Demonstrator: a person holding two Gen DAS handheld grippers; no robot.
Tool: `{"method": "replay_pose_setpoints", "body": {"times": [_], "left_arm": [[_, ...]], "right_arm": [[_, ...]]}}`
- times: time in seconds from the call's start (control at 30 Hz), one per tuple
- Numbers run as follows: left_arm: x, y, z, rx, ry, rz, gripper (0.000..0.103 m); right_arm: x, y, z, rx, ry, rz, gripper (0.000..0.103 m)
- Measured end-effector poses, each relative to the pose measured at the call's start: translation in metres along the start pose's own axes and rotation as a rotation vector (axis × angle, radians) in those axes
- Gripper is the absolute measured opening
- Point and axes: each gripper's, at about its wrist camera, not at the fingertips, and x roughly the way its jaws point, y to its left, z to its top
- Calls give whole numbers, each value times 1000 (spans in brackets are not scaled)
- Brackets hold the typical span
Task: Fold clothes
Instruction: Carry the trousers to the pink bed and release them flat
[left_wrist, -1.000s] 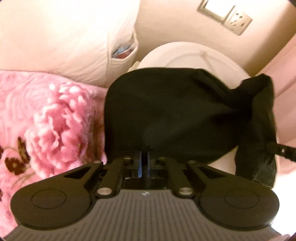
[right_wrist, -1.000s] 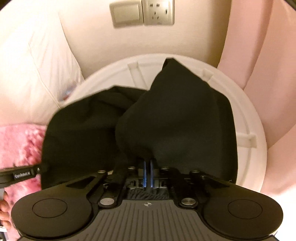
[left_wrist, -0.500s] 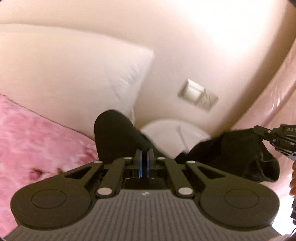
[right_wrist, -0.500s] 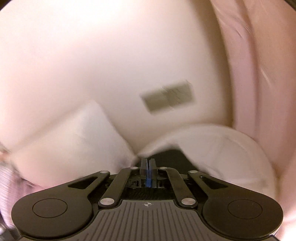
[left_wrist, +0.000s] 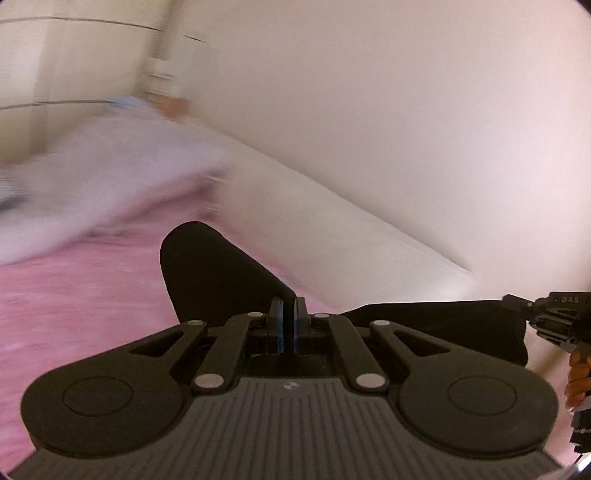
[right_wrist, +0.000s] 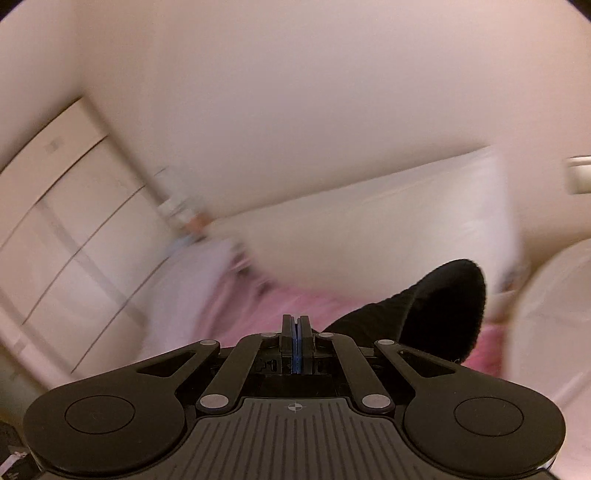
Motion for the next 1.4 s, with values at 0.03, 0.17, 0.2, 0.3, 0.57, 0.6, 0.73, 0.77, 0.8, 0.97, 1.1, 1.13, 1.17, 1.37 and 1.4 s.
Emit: {"method": "replay_pose_setpoints", "body": {"times": [0.03, 0.17, 0.2, 0.3, 0.57, 0.6, 0.73, 0.77, 0.8, 0.97, 1.1, 1.13, 1.17, 1.37, 1.4], "left_arm": [[-24, 19, 0, -14, -20, 44, 2], [-98, 87, 24, -2, -109, 217, 2], [-114, 104, 32, 6, -132, 261, 2], [-163, 154, 56, 31, -201, 390, 0], [-197, 290, 104, -165, -177, 717, 1], [-202, 294, 91, -176, -160, 746, 1], [-215, 298, 13, -260, 20, 862, 1], [-219, 295, -9, -300, 62, 872, 1], [-224, 292, -32, -339, 103, 880, 1], [-245, 237, -144, -522, 253, 878, 1], [-240, 198, -201, -601, 334, 860, 1], [-239, 186, -209, -604, 339, 855, 1], [-238, 174, -217, -607, 344, 851, 2], [-241, 130, -225, -620, 325, 866, 9], [-244, 125, -226, -616, 321, 874, 9]], "right_arm": [[7, 19, -9, -16, 23, 36, 0], [31, 94, -42, -88, 100, 184, 0], [37, 115, -49, -107, 117, 225, 0], [68, 173, -67, -165, 156, 339, 0], [214, 294, -56, -93, 186, 252, 0], [219, 294, -61, -111, 213, 260, 3], [225, 271, -115, -328, 410, 266, 17], [226, 263, -137, -400, 485, 257, 23], [229, 253, -157, -462, 562, 248, 25], [198, 201, -258, -706, 899, 200, 26], [185, 164, -285, -785, 991, 199, 27], [181, 154, -290, -801, 1002, 198, 27], [174, 145, -292, -806, 1011, 202, 28], [144, 120, -288, -777, 1019, 200, 29], [143, 119, -287, -767, 1019, 201, 30]]}}
